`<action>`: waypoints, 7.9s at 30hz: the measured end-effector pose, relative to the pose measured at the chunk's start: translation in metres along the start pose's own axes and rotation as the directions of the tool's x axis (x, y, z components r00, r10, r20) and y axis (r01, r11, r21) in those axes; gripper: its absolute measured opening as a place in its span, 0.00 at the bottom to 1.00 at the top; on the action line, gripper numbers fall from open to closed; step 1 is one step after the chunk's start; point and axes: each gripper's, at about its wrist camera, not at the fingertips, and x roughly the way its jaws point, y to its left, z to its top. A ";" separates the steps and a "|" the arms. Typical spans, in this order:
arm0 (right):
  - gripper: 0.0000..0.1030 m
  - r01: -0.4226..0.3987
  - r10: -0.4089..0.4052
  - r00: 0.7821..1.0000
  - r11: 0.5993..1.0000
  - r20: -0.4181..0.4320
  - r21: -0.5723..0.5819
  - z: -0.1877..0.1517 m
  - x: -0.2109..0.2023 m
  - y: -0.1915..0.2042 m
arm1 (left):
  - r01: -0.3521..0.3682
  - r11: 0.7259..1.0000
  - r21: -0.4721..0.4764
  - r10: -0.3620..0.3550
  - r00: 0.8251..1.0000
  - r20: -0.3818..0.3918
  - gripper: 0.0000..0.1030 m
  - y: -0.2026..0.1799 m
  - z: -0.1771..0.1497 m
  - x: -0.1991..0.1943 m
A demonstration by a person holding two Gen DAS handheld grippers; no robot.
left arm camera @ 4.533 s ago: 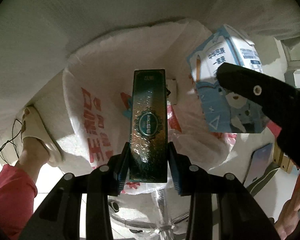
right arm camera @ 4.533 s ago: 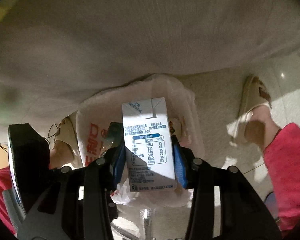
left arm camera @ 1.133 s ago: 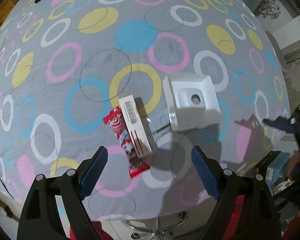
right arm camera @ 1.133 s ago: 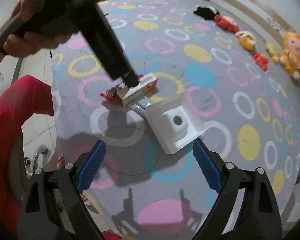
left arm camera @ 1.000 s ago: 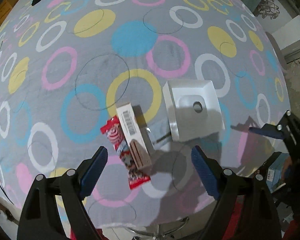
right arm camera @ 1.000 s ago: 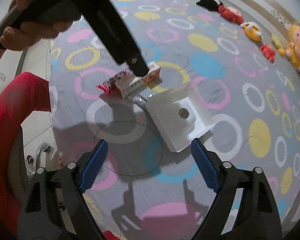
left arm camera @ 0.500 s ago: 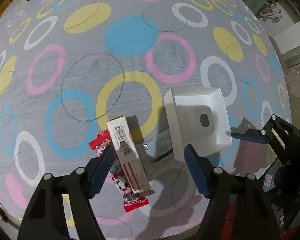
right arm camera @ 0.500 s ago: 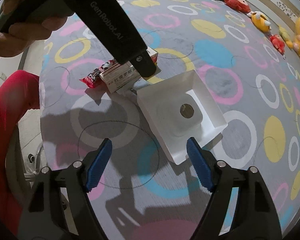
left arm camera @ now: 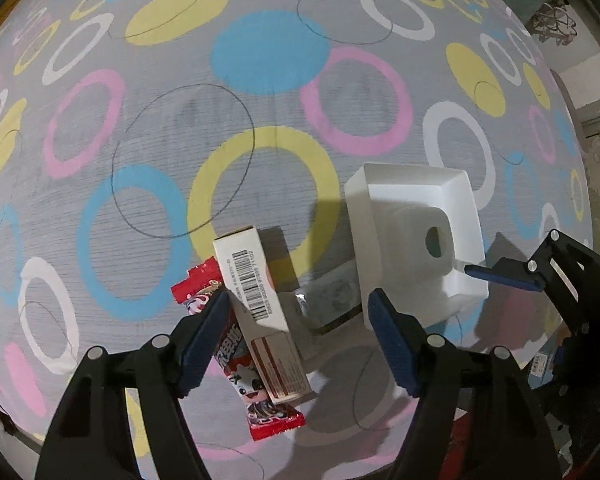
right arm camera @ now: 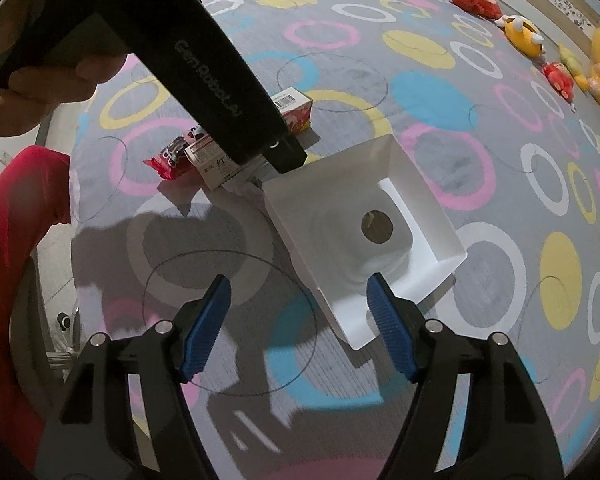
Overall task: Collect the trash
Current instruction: 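Grasp the red-white toothpaste box with left tool while right tool grasps the white tray, then carry the toothpaste box and white tray down toward the white bag, then open both tools to drop the box and tray into the bag, then raise both tools back toward the lollipop and snack bar on the bed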
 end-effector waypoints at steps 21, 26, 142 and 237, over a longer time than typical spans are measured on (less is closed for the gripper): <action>0.06 0.052 -0.052 0.998 0.999 -0.026 -0.001 -0.009 0.018 0.006 | -0.020 0.998 -0.053 0.018 0.999 -0.038 0.24 0.015 0.021 0.026; 0.03 0.101 -0.101 0.995 0.994 -0.014 0.043 -0.010 0.012 0.009 | -0.022 0.999 -0.040 0.022 1.000 -0.014 0.24 0.011 0.015 0.018; 0.02 0.035 -0.064 0.998 0.635 0.007 0.772 -0.188 0.056 0.247 | 0.035 0.992 -0.122 -0.040 0.999 -0.038 0.24 -0.036 -0.336 0.125; 0.79 0.084 -0.196 0.976 0.750 0.099 0.656 -0.175 -0.091 0.252 | -0.162 0.985 0.052 0.160 0.986 0.047 0.76 -0.036 -0.344 0.006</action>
